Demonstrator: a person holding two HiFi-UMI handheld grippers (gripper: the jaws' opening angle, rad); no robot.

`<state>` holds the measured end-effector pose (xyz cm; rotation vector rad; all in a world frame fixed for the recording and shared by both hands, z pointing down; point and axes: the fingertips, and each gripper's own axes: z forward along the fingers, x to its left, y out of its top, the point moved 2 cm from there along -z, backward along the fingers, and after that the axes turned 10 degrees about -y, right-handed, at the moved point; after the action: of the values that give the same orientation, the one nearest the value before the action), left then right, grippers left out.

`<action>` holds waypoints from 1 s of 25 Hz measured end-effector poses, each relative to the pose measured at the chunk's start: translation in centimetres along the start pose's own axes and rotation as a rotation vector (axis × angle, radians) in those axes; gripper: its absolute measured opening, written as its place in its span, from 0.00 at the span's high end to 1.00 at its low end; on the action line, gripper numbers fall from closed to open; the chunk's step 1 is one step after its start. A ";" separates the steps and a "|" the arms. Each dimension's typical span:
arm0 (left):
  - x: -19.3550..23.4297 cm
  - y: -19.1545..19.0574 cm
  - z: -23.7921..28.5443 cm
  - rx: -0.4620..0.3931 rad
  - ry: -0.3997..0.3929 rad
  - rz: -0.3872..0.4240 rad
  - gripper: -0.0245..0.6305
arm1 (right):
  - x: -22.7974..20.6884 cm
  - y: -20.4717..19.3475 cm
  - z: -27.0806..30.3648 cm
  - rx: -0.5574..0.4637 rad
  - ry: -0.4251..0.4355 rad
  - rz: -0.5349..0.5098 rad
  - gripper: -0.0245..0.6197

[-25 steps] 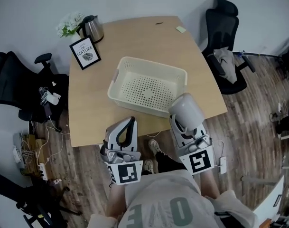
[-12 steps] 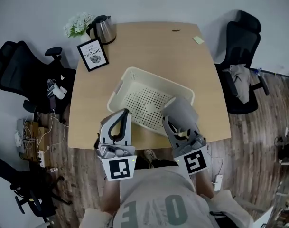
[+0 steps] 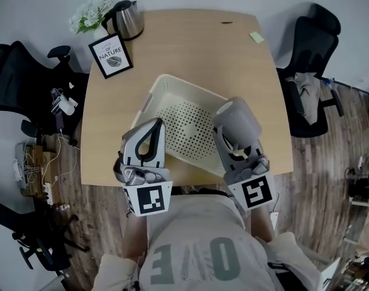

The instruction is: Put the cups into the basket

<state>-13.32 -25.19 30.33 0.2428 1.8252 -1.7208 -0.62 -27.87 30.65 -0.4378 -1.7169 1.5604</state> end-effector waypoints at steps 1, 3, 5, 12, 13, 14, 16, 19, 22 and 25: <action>0.2 -0.3 0.4 -0.002 -0.011 -0.005 0.95 | -0.2 0.0 0.5 0.010 0.001 -0.007 0.90; 0.4 -1.0 1.3 -0.005 -0.030 -0.018 0.95 | -0.5 -0.1 1.5 0.045 0.021 -0.025 0.90; 0.7 -1.6 2.4 -0.019 -0.044 -0.032 0.95 | -0.8 -0.4 2.6 0.078 0.055 -0.068 0.90; 0.4 -5.2 4.2 0.014 -0.126 0.008 0.95 | 1.2 -4.9 5.6 0.347 0.181 -0.419 0.90; 0.5 -5.8 4.4 0.019 -0.131 0.012 0.95 | 1.6 -5.5 6.0 0.366 0.203 -0.440 0.90; 0.7 -6.2 4.5 0.018 -0.131 -0.003 0.95 | 2.0 -6.0 6.4 0.385 0.230 -0.448 0.90; 1.3 -7.1 4.7 0.004 -0.122 -0.063 0.95 | 2.7 -7.2 7.0 0.433 0.272 -0.477 0.90; 1.6 -8.6 4.7 0.033 -0.103 -0.104 0.95 | 3.5 -9.9 7.5 0.522 0.325 -0.585 0.90; 2.1 -10.4 4.9 0.098 -0.078 -0.083 0.95 | 4.3 -12.5 8.1 0.603 0.404 -0.700 0.90; 3.1 -11.6 4.9 0.100 -0.058 -0.100 0.95 | 5.2 -15.0 8.9 0.667 0.479 -0.809 0.90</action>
<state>-20.39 -32.34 38.56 0.1431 1.7384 -1.8712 -6.89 -33.27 46.83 0.2070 -0.7633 1.1770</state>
